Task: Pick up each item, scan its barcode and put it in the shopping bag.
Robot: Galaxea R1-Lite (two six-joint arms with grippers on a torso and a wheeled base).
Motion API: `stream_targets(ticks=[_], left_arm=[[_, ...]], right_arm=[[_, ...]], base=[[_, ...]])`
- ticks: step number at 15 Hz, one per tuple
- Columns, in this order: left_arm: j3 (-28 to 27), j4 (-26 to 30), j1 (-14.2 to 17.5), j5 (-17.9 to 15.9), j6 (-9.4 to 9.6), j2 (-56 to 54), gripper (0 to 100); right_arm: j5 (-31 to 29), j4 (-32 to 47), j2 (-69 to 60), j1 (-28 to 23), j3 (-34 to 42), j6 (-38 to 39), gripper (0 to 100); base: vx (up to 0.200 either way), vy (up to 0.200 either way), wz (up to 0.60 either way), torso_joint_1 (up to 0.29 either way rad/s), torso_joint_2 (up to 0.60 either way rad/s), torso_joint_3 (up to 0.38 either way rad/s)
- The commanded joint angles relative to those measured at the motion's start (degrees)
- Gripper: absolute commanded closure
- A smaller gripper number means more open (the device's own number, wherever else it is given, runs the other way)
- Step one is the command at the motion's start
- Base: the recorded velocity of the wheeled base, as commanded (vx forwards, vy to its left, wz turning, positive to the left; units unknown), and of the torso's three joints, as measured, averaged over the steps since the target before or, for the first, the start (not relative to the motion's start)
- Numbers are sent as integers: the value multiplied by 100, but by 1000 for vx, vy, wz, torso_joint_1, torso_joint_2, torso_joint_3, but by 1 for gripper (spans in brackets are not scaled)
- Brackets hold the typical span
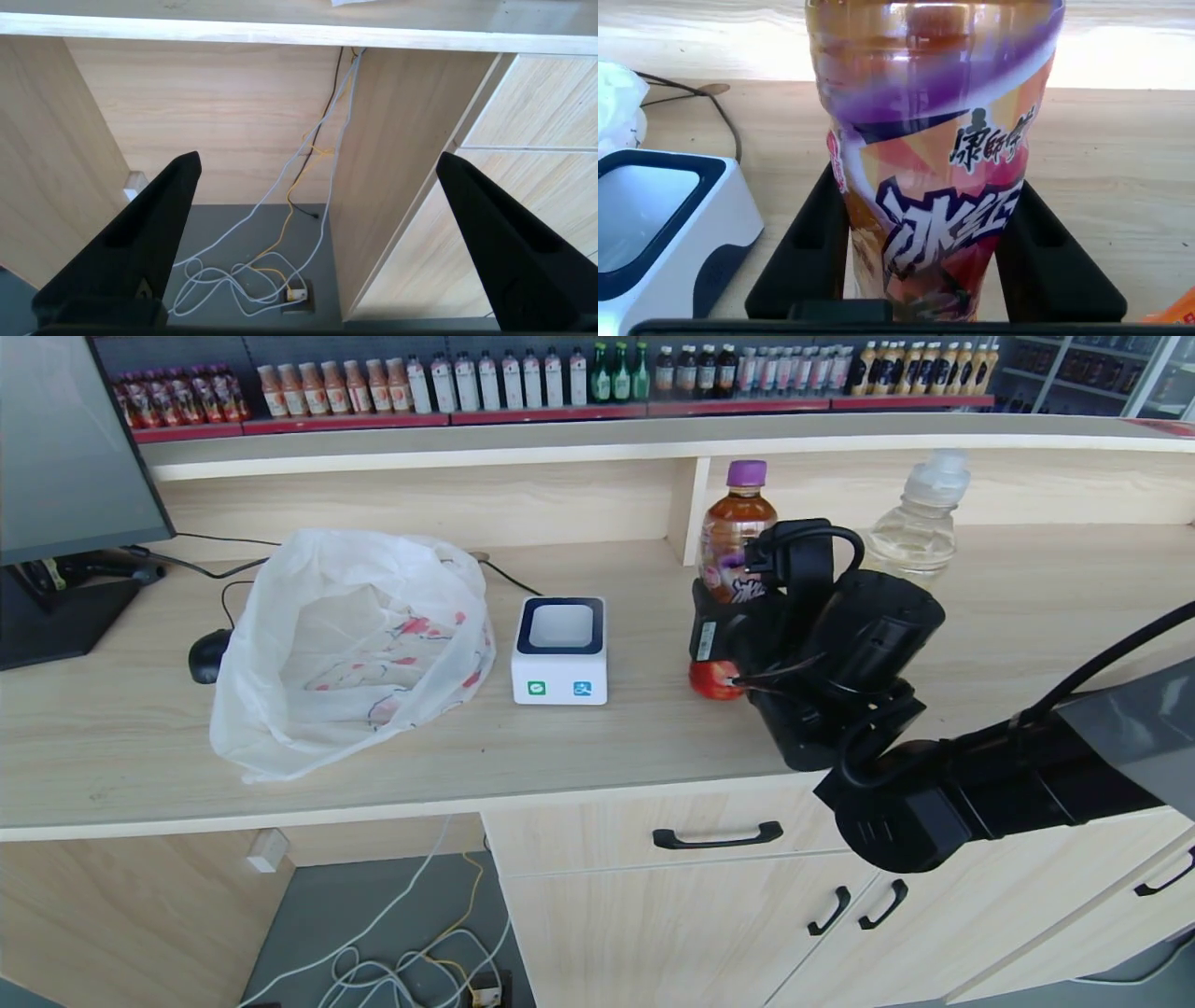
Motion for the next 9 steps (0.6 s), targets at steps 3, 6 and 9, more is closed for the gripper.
stream_targets(ticks=[3, 6, 9], left_arm=[[0, 0, 1, -2, -5, -2, 0], [0, 0, 1, 6, -5, -2, 0], [0, 0, 1, 6, -5, -2, 0]], right_arm=[[-1, -50, -28, 3, 184, 1, 100], [-1, -111, -152, 3, 492, 1, 100], [-1, -111, -301, 3, 694, 1, 100]], base=[[0, 0, 0, 0, 0, 0], [0, 0, 0, 0, 0, 0], [0, 0, 0, 0, 0, 0]])
